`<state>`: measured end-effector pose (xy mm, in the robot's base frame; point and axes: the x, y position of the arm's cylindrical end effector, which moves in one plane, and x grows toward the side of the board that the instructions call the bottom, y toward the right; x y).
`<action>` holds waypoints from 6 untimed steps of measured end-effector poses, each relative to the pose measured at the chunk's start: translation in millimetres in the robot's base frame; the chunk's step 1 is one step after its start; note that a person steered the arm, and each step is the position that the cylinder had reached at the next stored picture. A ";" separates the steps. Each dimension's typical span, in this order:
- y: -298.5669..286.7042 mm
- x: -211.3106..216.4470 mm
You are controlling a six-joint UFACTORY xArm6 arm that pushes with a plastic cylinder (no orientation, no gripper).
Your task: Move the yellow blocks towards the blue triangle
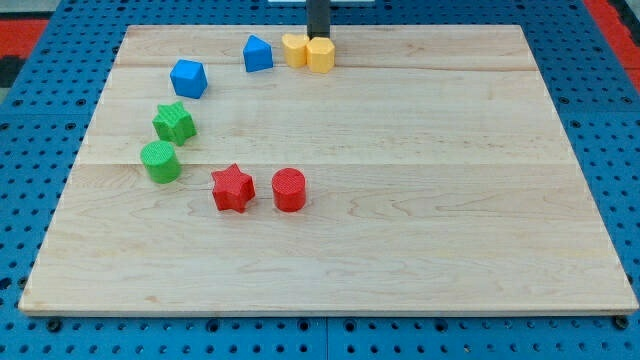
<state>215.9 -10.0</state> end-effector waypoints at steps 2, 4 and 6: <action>-27.5 0.4; -15.2 -23.1; 168.2 -22.2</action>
